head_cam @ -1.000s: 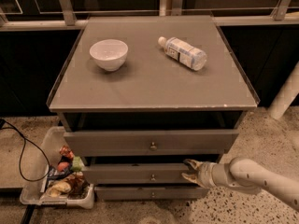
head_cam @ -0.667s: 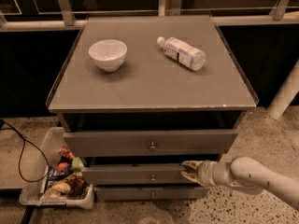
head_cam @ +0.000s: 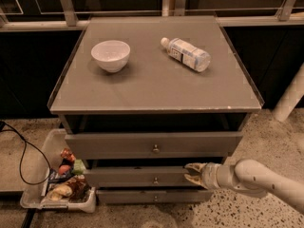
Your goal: Open middle drawer
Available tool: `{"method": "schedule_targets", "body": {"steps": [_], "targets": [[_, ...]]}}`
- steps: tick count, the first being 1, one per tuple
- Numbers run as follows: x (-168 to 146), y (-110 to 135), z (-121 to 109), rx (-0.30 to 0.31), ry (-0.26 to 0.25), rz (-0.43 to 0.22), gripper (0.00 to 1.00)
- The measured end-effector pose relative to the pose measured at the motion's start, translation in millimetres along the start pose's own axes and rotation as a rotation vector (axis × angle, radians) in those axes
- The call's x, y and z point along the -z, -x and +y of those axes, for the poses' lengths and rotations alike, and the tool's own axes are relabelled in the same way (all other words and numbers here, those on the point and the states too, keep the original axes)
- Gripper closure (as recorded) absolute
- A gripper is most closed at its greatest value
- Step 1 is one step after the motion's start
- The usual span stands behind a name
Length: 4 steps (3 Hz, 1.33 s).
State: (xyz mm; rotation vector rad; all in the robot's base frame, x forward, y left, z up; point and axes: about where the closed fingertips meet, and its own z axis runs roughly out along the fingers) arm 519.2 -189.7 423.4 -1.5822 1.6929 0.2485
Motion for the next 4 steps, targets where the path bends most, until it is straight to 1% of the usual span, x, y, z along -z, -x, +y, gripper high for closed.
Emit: {"method": "schedule_targets", "body": {"steps": [1, 2, 3, 4], "targets": [[-0.9, -1.1, 1.0, -0.003, 0.001, 0.001, 0.35], [-2.2, -10.0, 7.3, -0.028, 0.007, 0.007, 0.11], [-1.2, -9.3, 7.1, -0.028, 0.007, 0.007, 0.15], [29.7, -29.9, 60.1, -0.046, 0.056, 0.042, 0.38]]}}
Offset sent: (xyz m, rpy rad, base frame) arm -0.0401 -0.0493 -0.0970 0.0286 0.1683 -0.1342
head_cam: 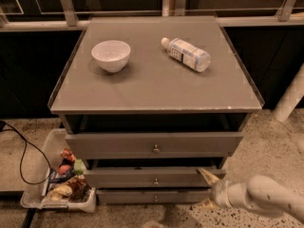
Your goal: Open middle drawer
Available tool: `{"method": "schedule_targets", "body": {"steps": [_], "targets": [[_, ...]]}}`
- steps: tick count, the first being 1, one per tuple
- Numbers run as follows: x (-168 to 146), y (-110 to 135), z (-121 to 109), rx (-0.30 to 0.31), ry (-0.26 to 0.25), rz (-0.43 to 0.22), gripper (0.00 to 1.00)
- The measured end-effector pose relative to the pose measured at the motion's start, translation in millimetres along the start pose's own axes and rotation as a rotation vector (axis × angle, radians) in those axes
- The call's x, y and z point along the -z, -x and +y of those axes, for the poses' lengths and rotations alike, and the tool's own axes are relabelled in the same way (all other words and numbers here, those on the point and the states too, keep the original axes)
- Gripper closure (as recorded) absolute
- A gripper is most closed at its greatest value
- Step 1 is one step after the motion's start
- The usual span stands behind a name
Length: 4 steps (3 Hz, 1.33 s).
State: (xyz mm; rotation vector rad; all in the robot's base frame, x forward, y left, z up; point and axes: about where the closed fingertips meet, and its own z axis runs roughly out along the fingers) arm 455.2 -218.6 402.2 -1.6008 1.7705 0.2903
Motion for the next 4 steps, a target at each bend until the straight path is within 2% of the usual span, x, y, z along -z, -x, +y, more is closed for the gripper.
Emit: {"method": "schedule_targets", "body": {"steps": [1, 2, 3, 4], "targets": [[46.2, -18.3, 72.1, -0.012, 0.049, 0.038, 0.61], [89.7, -23.2, 129.7, -0.024, 0.069, 0.055, 0.85], [90.2, -24.4, 131.5, -0.033, 0.065, 0.055, 0.8], [65.5, 17.2, 74.2, 0.074, 0.042, 0.05, 0.57]]}}
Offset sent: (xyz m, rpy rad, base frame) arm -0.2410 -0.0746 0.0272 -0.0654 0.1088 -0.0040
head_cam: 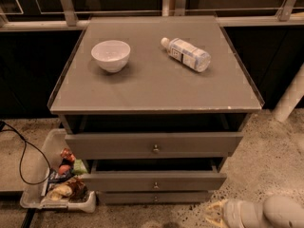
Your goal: Open middle drawer
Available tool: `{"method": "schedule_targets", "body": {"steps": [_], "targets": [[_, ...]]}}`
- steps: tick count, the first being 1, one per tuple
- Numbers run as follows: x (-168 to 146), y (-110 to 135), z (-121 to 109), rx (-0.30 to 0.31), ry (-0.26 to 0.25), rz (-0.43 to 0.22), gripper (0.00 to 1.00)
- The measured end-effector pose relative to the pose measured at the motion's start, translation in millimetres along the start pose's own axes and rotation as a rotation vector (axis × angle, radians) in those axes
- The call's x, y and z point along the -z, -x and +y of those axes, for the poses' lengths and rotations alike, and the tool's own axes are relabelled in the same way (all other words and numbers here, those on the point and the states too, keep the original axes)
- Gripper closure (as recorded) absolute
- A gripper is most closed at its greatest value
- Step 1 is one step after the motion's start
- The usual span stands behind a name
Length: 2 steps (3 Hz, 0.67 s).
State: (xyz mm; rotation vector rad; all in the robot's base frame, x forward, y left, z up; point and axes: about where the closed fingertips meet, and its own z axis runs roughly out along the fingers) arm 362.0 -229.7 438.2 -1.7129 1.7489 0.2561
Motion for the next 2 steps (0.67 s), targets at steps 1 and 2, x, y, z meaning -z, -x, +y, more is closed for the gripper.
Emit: {"method": "schedule_targets", "body": {"steps": [1, 2], "targets": [[-29.4, 50.5, -73.6, 0.11, -0.033, -0.012, 0.34], [-39.3, 60.9, -76.8, 0.132, -0.016, -0.023, 0.1]]}}
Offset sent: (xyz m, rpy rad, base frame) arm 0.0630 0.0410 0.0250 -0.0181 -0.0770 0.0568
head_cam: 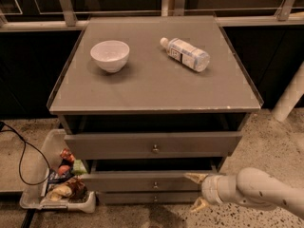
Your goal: Open middle drawer
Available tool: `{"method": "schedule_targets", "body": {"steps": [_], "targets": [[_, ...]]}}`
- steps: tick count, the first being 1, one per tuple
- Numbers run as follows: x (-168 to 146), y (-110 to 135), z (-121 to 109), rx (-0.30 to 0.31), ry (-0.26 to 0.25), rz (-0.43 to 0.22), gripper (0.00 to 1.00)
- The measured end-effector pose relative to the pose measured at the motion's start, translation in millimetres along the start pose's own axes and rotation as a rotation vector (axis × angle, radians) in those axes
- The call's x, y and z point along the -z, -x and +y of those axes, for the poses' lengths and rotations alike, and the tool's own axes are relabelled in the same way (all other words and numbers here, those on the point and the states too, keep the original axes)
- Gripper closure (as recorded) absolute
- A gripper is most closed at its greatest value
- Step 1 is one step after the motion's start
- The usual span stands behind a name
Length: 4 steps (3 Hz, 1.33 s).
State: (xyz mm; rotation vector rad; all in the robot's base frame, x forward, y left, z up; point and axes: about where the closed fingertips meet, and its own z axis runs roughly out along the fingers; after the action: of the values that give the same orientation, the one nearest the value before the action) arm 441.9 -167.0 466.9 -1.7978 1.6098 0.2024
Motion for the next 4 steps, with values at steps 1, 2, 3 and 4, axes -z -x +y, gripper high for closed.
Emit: {"method": "schedule_targets", "body": {"steps": [1, 2, 3, 4], "targets": [[0.0, -0.1, 0.0, 0.0, 0.0, 0.0, 0.0], [-0.5, -5.6, -2.2, -0.002, -0.013, 0.012, 0.0], [-18.7, -34.4, -19.1, -0.037, -0.014, 0.035, 0.0], [-41.5, -76.6, -24.3, -0.102, -0.002, 0.076, 0.0]]}}
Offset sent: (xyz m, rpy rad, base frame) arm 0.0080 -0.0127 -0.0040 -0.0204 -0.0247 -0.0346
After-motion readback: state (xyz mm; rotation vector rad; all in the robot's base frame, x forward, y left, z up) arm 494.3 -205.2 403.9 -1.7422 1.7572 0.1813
